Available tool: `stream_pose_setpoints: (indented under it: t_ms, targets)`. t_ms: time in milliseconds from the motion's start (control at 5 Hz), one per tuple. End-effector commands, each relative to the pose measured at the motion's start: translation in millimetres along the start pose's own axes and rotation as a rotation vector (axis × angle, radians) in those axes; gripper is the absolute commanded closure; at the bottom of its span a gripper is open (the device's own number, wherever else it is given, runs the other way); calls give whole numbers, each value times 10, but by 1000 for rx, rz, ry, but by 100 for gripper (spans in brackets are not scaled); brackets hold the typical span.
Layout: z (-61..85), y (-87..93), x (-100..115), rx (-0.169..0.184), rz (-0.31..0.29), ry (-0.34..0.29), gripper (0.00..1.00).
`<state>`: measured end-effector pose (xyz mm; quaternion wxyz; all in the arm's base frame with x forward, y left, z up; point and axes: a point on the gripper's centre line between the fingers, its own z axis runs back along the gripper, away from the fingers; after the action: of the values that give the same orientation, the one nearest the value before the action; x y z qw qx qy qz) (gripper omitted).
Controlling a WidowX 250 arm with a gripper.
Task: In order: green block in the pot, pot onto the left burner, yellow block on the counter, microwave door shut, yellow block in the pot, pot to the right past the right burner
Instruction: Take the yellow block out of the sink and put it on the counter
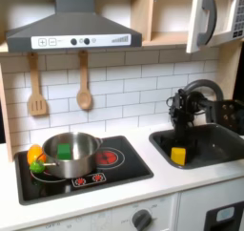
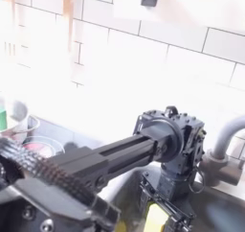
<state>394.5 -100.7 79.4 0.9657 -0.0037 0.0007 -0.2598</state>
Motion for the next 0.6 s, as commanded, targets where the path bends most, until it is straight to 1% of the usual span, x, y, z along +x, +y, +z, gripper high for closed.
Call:
stream_pose_setpoints:
  t_ms: [0,200,400]
  targets:
    - [134,-9,-95,-17,3,-20,100]
    - [331,-80,-125,-17,-7,-56,100]
    - [562,-107,-174,-9,-6,-85,100]
